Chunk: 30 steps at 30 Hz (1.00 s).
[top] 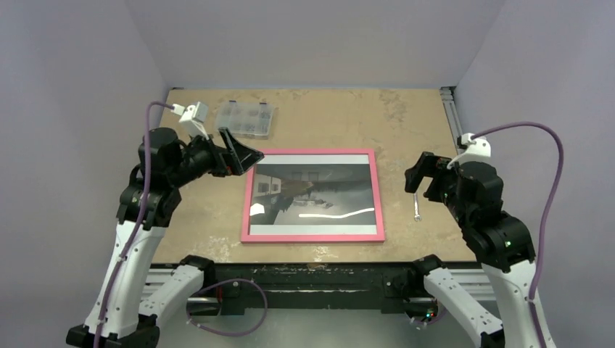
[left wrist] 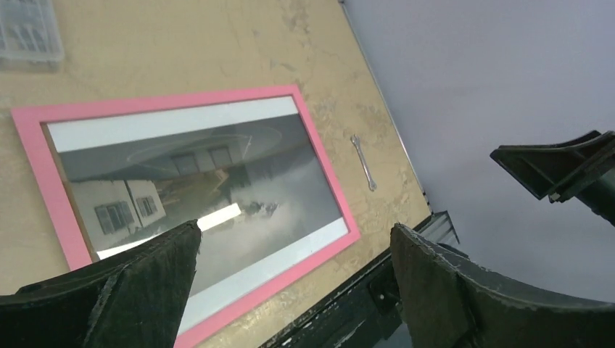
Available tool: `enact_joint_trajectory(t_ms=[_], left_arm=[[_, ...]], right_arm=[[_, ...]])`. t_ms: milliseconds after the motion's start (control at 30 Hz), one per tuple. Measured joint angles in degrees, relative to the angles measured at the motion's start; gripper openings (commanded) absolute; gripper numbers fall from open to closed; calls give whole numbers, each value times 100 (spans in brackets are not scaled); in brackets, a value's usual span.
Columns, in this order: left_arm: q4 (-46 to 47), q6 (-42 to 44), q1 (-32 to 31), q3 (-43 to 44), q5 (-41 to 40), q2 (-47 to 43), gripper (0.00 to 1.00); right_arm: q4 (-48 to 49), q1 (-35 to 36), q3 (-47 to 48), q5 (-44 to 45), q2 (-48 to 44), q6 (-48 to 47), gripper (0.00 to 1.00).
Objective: Take the photo out of the frame
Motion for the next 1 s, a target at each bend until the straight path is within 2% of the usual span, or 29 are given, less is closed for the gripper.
enact_joint_trajectory(t_ms=[167, 333, 600, 733, 833, 1000], left_arm=[[44, -13, -378, -518, -76, 391, 100], [48, -55, -623, -984, -175, 501, 100], [153, -122, -688, -1451, -345, 463, 97], [306, -212, -688, -1818, -352, 404, 95], [345, -315, -691, -2155, -358, 358, 93], [289, -514, -695, -2424, -584, 328, 91]], right_arm=[[55, 0, -415, -85, 166, 94, 99], [243, 0, -787, -756, 317, 20, 99], [780, 13, -1440, -1770, 1093, -238, 99], [1021, 240, -1668, -1965, 1556, -378, 99], [1255, 756, -1792, -1993, 1716, -411, 98], [1759, 2243, -1843, -1694, 2190, -398, 90]])
